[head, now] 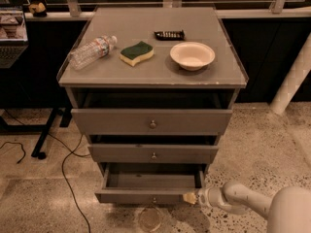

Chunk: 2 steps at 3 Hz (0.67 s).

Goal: Close bottom drawer

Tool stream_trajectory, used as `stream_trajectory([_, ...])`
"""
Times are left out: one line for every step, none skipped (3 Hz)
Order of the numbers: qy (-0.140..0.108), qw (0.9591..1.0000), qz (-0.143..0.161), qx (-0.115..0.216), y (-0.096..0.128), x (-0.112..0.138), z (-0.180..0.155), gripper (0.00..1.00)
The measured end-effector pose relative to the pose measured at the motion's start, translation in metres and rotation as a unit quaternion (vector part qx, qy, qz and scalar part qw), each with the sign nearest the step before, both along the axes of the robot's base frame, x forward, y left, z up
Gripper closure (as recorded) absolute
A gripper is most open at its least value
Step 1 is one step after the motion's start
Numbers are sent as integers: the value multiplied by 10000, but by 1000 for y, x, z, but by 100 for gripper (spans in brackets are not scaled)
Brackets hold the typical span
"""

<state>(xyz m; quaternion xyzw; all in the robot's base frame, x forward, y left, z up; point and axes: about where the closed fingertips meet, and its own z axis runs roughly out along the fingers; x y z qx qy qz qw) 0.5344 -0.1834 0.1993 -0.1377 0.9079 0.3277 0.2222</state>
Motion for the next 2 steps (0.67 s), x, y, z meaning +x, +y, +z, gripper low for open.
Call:
stream_trajectory([-242, 9994, -257, -9, 4, 22, 15, 100])
stream_trajectory([-241, 9994, -258, -9, 4, 22, 15, 100])
